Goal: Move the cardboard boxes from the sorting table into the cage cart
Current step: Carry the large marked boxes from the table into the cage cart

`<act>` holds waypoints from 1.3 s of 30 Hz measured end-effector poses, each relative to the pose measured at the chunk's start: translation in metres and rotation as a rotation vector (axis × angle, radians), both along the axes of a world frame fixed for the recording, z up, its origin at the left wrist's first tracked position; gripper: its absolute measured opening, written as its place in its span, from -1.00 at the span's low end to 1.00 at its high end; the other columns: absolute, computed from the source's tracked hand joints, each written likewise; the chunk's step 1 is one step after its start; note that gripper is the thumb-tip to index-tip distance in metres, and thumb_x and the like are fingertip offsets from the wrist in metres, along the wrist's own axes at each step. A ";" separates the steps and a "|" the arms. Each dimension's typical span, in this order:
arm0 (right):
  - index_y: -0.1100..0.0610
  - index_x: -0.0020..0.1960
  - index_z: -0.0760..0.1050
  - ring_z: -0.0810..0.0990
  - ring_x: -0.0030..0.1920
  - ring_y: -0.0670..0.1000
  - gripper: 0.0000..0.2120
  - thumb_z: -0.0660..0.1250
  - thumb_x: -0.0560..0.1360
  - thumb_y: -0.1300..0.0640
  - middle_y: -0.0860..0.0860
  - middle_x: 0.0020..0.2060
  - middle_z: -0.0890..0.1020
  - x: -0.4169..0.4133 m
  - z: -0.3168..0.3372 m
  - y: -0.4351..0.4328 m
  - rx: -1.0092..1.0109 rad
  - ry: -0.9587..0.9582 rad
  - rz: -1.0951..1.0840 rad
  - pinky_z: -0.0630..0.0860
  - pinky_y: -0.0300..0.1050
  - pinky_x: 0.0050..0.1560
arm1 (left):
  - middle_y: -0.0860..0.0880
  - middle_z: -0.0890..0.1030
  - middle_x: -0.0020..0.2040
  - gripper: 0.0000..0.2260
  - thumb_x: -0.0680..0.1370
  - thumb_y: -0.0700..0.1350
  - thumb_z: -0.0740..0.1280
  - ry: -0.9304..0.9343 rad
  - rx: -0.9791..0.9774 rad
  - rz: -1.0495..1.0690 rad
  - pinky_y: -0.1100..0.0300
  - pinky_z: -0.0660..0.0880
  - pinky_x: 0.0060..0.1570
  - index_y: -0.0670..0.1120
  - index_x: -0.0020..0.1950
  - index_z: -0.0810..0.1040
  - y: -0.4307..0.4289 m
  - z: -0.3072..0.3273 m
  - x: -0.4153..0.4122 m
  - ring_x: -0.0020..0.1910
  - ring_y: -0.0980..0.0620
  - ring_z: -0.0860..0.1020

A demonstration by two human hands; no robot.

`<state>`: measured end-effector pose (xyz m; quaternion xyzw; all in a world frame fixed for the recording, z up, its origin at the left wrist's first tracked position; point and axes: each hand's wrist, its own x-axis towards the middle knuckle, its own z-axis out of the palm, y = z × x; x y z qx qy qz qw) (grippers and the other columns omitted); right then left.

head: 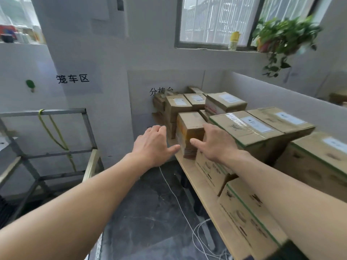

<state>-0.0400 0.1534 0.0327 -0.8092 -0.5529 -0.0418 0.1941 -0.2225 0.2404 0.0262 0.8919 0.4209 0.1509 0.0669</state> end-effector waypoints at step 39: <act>0.05 0.39 0.47 0.58 0.20 0.16 -0.40 0.27 0.49 -0.29 0.08 0.24 0.59 0.294 -0.158 -0.153 -0.594 0.214 -0.263 0.54 -0.04 0.06 | -0.08 0.44 0.35 -0.38 0.56 0.33 0.26 0.280 -0.373 -0.010 0.03 0.55 0.07 -0.09 0.42 0.38 -0.153 -0.151 0.262 0.17 -0.09 0.55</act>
